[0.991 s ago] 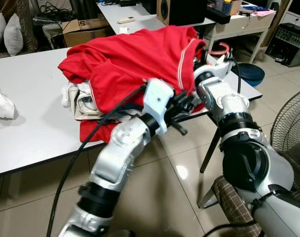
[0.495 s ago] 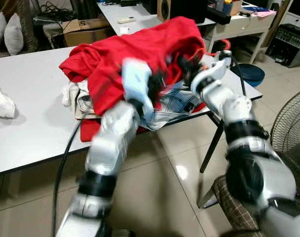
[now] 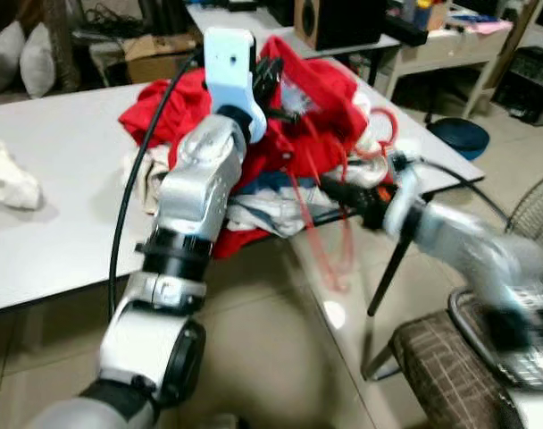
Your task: Hang hanger
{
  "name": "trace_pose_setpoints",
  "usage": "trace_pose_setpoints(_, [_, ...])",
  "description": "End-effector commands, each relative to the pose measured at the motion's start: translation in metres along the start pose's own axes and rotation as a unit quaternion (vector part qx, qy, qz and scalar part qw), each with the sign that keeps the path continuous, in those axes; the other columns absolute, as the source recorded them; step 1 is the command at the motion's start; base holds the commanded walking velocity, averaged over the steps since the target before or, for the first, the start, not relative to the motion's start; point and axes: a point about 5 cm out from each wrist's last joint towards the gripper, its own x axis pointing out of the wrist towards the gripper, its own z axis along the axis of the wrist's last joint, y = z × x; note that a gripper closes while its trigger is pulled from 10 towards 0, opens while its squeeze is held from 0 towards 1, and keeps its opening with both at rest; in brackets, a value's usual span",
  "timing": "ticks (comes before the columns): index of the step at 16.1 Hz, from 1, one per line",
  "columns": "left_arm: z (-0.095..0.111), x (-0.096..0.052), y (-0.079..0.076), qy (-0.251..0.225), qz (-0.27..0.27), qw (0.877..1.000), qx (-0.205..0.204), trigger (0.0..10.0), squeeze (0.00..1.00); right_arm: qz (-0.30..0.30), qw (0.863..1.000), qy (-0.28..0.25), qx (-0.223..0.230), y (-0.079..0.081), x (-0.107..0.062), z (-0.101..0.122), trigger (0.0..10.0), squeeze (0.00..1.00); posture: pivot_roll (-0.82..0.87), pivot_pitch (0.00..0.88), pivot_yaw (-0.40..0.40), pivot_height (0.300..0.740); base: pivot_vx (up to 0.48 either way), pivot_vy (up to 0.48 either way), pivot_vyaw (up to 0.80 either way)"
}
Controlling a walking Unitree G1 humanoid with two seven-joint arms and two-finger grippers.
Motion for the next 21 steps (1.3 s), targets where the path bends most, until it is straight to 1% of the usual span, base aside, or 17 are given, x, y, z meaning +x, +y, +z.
trace_pose_setpoints(1, [-0.003,0.004,-0.002,0.008,0.001,1.0,0.019,0.0,0.0,0.017,0.999,0.002,-0.041,0.012,-0.004,0.008,10.0,0.0,-0.02,0.0,0.075,0.74,0.0,0.0,0.0])
trace_pose_setpoints(2, [-0.006,0.005,-0.001,0.011,0.0,0.999,0.031,0.0,0.0,-0.014,0.998,0.004,-0.061,0.009,-0.011,0.01,10.0,0.0,-0.02,0.0,0.078,0.74,0.0,0.0,0.0])
trace_pose_setpoints(3, [-0.008,0.007,0.002,0.011,-0.006,0.998,0.065,0.0,0.0,-0.047,0.996,-0.001,-0.074,0.009,-0.022,0.013,10.0,0.0,-0.03,0.0,0.08,0.74,0.0,0.0,0.0])
trace_pose_setpoints(4, [-0.009,0.007,0.003,0.013,-0.008,0.997,0.074,0.0,0.0,-0.057,0.996,-0.002,-0.076,0.009,-0.025,0.014,10.0,0.0,-0.03,0.0,0.08,0.74,0.0,0.0,0.0])
trace_pose_setpoints(5, [-0.021,0.005,0.011,0.043,-0.03,0.994,0.099,0.5,0.0,-0.102,0.991,-0.021,-0.082,0.007,-0.032,0.014,10.0,0.0,-0.03,0.0,0.08,0.74,0.0,0.0,0.0])
trace_pose_setpoints(6, [-0.025,0.004,0.014,0.053,-0.03,0.993,0.105,0.5,0.0,-0.113,0.99,-0.027,-0.075,0.006,-0.033,0.014,10.0,0.0,-0.03,0.0,0.08,0.74,0.0,0.0,0.0])
trace_pose_setpoints(7, [-0.03,0.003,0.018,0.065,-0.03,0.991,0.112,5.8,0.0,-0.123,0.989,-0.033,-0.071,0.004,-0.033,0.013,10.0,0.0,-0.03,0.0,0.086,0.74,0.0,0.0,0.0])
trace_pose_setpoints(8, [-0.032,0.004,0.025,0.068,-0.024,0.992,0.099,10.0,0.0,-0.128,0.989,-0.039,-0.068,0.002,-0.03,0.009,10.0,0.0,-0.04,0.0,0.088,0.74,0.0,0.0,0.0])
trace_pose_setpoints(9, [-0.032,0.004,0.025,0.069,-0.036,0.993,0.086,10.0,0.0,-0.127,0.989,-0.043,-0.065,0.003,-0.028,0.009,10.0,0.0,-0.04,0.0,0.087,0.74,0.0,0.0,0.0])
trace_pose_setpoints(10, [-0.026,0.005,0.025,0.058,-0.06,0.994,0.067,10.0,1.0,-0.124,0.989,-0.051,-0.062,0.002,-0.024,0.009,10.0,0.0,-0.04,0.0,0.083,0.74,0.0,0.0,0.0])
trace_pose_setpoints(11, [-0.022,0.005,0.025,0.05,-0.076,0.994,0.068,10.0,1.0,-0.123,0.989,-0.059,-0.06,0.002,-0.02,0.011,10.0,0.0,-0.03,0.0,0.079,0.74,0.0,0.0,0.0])
trace_pose_setpoints(14, [-0.016,-0.001,0.028,0.05,-0.12,0.991,0.043,10.0,1.0,-0.11,0.988,-0.091,-0.051,0.001,-0.009,0.024,10.0,0.0,-0.03,0.0,0.073,0.74,0.0,0.0,0.0])
trace_pose_setpoints(16, [-0.018,-0.016,0.037,0.074,-0.163,0.984,0.01,10.0,1.0,-0.094,0.989,-0.111,-0.04,0.0,0.0,0.036,10.0,0.0,-0.02,0.0,0.062,0.74,0.0,0.0,0.0])
trace_pose_setpoints(17, [-0.02,-0.021,0.038,0.083,-0.174,0.981,0.009,10.0,1.0,-0.09,0.989,-0.115,-0.038,0.0,0.002,0.039,10.0,0.0,-0.02,0.0,0.06,0.74,0.0,0.0,0.0])
trace_pose_setpoints(18, [-0.025,-0.032,0.038,0.105,-0.205,0.973,0.01,10.0,1.0,-0.082,0.989,-0.121,-0.034,0.0,0.005,0.044,10.0,0.0,-0.01,0.0,0.056,0.74,0.0,0.0,0.0])
trace_pose_setpoints(19, [-0.029,-0.041,0.036,0.121,-0.229,0.966,0.012,10.0,1.0,-0.073,0.989,-0.125,-0.031,0.001,0.01,0.048,10.0,0.0,-0.01,0.0,0.055,0.74,0.0,0.0,0.0])
trace_pose_setpoints(21, [-0.026,-0.052,0.028,0.124,-0.242,0.962,-0.001,10.0,1.0,-0.066,0.989,-0.127,-0.031,0.001,0.015,0.054,10.0,0.0,-0.01,0.0,0.055,0.74,0.0,0.0,0.0])
